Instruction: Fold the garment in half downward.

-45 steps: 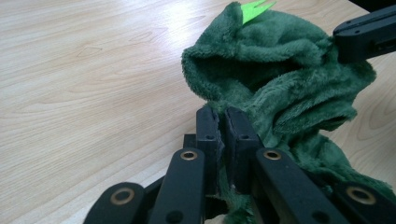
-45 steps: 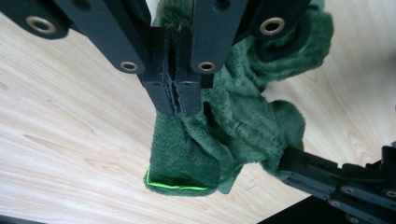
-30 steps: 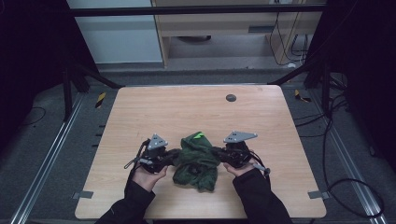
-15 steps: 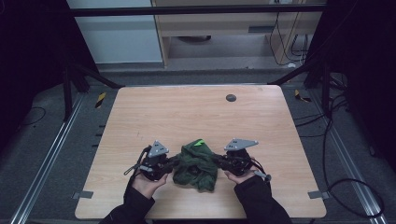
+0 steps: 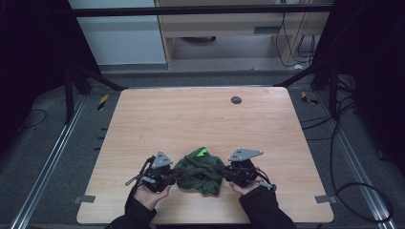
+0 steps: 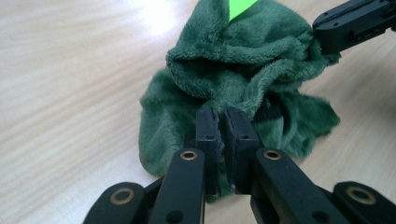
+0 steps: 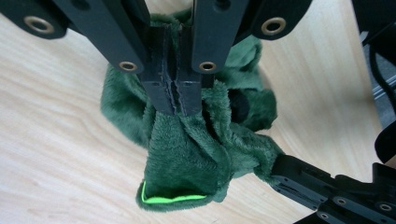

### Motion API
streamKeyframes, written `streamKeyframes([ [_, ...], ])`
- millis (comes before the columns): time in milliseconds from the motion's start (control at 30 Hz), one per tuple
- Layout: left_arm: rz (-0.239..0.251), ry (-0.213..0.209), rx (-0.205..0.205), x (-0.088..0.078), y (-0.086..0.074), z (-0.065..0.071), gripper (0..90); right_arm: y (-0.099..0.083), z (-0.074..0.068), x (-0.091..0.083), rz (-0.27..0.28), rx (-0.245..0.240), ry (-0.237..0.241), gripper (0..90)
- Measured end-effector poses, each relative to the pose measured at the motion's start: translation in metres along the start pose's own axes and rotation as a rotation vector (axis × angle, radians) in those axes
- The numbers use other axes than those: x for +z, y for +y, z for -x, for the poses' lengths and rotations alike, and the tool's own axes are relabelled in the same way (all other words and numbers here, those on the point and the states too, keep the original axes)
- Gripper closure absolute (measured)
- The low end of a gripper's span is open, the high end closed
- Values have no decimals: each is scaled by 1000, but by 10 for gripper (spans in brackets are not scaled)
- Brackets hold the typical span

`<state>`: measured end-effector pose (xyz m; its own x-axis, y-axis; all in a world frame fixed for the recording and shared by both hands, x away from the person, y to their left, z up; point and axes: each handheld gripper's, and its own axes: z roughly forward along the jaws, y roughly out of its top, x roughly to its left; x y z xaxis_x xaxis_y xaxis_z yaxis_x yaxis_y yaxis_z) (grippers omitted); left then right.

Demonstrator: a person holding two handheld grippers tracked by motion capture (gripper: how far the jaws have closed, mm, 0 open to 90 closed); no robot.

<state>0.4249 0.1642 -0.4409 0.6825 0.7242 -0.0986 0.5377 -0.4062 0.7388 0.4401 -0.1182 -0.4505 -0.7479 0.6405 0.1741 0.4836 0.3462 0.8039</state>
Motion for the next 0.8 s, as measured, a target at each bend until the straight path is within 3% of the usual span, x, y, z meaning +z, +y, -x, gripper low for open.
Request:
streamKeyframes([
  [400,-54,-5,15,2,-16,2,850,-15,-11,5,-33,12,36,863],
  [800,-95,-17,26,9,-23,5,850,-24,-14,7,-55,17,37,863],
])
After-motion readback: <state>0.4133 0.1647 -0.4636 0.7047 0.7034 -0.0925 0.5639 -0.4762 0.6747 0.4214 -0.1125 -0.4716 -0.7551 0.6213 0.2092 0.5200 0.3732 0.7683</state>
